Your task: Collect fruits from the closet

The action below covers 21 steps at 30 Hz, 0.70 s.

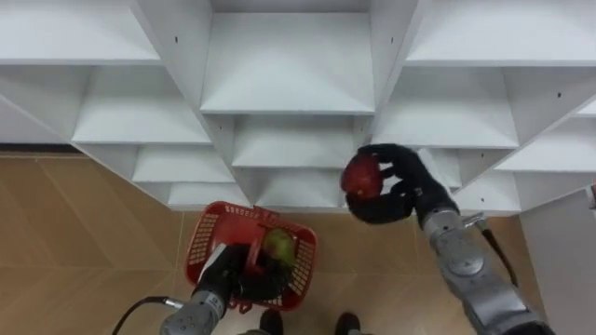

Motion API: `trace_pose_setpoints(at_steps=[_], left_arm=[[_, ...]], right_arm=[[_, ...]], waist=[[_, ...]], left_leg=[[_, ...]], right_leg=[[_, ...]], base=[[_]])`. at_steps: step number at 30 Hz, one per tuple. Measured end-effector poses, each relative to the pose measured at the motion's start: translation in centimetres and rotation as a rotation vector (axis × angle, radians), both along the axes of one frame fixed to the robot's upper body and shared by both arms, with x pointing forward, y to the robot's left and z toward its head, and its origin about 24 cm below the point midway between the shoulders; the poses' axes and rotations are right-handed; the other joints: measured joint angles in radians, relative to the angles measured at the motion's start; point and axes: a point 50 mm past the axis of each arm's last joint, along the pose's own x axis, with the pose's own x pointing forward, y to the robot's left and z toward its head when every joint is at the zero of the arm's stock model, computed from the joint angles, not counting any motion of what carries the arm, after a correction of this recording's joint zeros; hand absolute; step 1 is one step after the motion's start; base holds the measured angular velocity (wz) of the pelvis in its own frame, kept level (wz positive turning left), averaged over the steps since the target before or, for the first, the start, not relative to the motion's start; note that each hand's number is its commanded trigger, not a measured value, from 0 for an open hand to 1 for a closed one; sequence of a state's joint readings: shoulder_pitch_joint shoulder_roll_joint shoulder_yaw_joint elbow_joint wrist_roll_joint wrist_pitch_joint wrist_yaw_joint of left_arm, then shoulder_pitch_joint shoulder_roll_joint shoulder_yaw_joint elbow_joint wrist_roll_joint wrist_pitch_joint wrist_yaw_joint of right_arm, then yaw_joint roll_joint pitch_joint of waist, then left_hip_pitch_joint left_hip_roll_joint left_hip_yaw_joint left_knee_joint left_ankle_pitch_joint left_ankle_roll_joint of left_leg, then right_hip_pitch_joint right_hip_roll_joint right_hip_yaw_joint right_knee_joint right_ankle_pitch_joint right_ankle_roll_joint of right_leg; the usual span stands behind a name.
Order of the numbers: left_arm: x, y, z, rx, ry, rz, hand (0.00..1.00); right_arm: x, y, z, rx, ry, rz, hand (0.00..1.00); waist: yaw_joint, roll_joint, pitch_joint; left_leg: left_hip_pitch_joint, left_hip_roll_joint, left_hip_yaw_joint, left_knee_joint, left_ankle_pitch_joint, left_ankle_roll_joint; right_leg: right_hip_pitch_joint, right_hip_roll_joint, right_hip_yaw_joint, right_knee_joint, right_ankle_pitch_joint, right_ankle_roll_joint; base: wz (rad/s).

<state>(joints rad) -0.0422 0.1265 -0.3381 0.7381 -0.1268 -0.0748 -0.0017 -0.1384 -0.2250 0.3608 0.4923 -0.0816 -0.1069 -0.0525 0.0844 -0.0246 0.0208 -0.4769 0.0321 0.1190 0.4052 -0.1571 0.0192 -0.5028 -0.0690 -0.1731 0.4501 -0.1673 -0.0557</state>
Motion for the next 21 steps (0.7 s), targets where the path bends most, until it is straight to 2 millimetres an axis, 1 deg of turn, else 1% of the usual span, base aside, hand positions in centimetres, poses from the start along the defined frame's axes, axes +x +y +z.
trace_pose_setpoints(at_steps=[3,6,8,14,21], left_arm=[[-0.1,-0.3,0.3,-0.014,-0.018,-0.006,1.0],[0.0,-0.7,0.5,-0.021,-0.038,-0.024,1.0],[0.0,-1.0,0.5,-0.027,-0.038,-0.026,1.0],[-0.2,-1.7,0.4,-0.043,-0.033,-0.036,1.0],[-0.3,-2.4,0.5,-0.058,-0.046,-0.073,1.0]], right_arm=[[-1.2,1.0,-0.6,0.002,0.026,0.054,1.0],[-1.9,1.5,-1.2,-0.002,0.056,0.096,1.0],[-2.1,1.8,-1.4,-0.01,0.067,0.121,1.0],[-3.0,2.4,-2.0,-0.044,0.097,0.188,1.0],[-3.2,2.7,-2.2,-0.075,0.113,0.242,1.0]], waist=[[-0.001,0.004,0.0005],[-0.003,0.01,0.0003],[-0.004,0.013,0.0013],[-0.002,0.017,0.0004],[-0.002,0.018,0.0004]], left_leg=[[-0.002,0.001,0.0,0.0,0.0,0.0],[-0.004,0.001,0.0,-0.001,0.0,0.0],[-0.005,0.001,0.0,-0.001,0.0,0.0],[-0.006,0.0,0.0,-0.003,0.0,0.0],[-0.005,0.0,0.0,-0.003,0.0,0.0]], right_leg=[[-0.001,0.002,0.0,-0.004,0.0,-0.001],[-0.002,0.001,0.0,-0.003,0.0,0.0],[-0.003,0.001,0.0,-0.003,0.0,0.0],[-0.004,0.001,-0.001,-0.002,0.0,0.0],[-0.004,0.0,-0.001,-0.002,0.0,0.0]], base=[[0.0],[0.0],[0.0],[0.0],[0.0]])
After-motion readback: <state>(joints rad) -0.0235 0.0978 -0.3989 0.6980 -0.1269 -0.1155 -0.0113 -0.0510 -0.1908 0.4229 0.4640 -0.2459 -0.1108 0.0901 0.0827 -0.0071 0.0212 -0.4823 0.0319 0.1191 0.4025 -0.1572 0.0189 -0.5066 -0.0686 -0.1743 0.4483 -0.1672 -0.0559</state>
